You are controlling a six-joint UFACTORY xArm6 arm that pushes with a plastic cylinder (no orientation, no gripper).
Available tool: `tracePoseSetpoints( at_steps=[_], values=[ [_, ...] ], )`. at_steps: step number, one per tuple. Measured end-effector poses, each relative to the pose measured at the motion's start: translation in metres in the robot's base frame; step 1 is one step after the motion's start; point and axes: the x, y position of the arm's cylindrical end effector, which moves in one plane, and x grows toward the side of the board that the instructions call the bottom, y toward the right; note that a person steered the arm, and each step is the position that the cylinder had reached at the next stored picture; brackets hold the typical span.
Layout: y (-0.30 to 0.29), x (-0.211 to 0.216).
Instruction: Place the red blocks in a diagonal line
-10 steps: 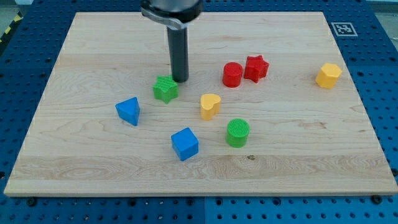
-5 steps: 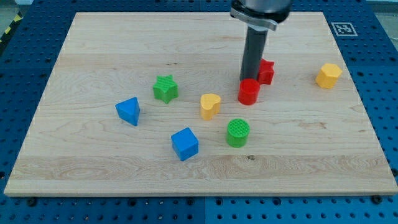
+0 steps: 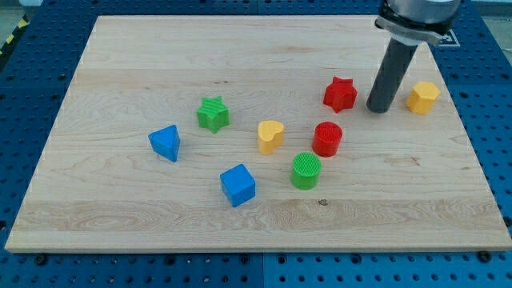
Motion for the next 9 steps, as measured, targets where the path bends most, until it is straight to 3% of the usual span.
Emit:
tracePoseSetpoints(
  at_steps=[2,7,9],
  values=[
    [-0.015,-0.025],
    [-0.125,0.013],
    [-0.050,-0.043]
  ],
)
